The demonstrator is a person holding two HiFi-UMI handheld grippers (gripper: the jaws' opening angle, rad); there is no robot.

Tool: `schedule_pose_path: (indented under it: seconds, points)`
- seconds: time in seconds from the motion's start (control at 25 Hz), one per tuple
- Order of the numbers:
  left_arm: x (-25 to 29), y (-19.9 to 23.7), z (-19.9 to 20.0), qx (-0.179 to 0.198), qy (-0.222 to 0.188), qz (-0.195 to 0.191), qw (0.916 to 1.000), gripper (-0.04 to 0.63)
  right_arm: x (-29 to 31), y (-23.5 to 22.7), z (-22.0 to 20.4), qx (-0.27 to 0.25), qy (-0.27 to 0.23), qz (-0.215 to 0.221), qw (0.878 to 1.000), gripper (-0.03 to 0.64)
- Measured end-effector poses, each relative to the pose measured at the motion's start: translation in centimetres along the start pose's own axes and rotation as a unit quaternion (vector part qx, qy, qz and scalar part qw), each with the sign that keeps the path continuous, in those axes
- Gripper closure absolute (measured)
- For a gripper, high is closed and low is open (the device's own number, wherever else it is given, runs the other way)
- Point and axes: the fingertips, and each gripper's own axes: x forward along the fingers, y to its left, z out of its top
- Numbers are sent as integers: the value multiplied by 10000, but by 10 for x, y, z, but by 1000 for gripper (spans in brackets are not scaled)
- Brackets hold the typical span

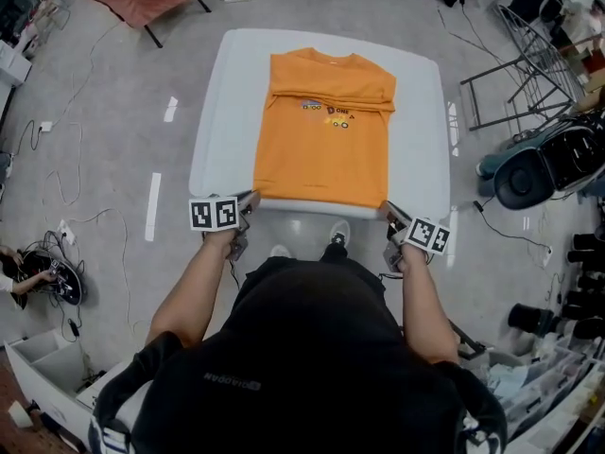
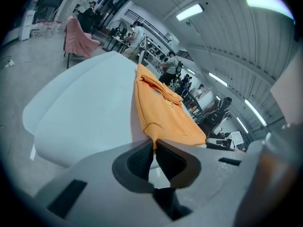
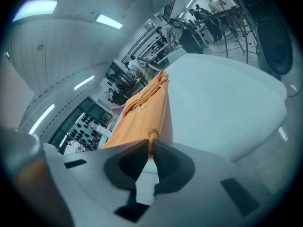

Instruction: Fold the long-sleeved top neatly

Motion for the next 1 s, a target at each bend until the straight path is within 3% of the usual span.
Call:
schedule_pose_path:
  seconds: [0.08,0.24,0.6,0.72,0.84,1.0]
  points:
    - [-14,-6,1,-43,-133,-168,9998,575,-10,13,-3,65,-138,91,9998,578]
    - [-29,-26,22,375,-429,-355,9977,575,-27,45,19,-67,-619,329,9975,578]
    - [-51,-84,156,1034,-1562,-687,9799,575,-51,119,141,-769,-1743,934,9772,580]
    - [-43,-96,199,1128,-1831,-638,9745,575,-43,131,184,-762,-1952,1160,9709,578]
    - [-30,-97,232,1089,-1886,-544,9745,575,-28,140,218,-681,-2048,1426,9660,578]
    - [-8,-96,278,1028,-1773,-389,9780,575,-4,120,260,-332,-1962,863,9762,578]
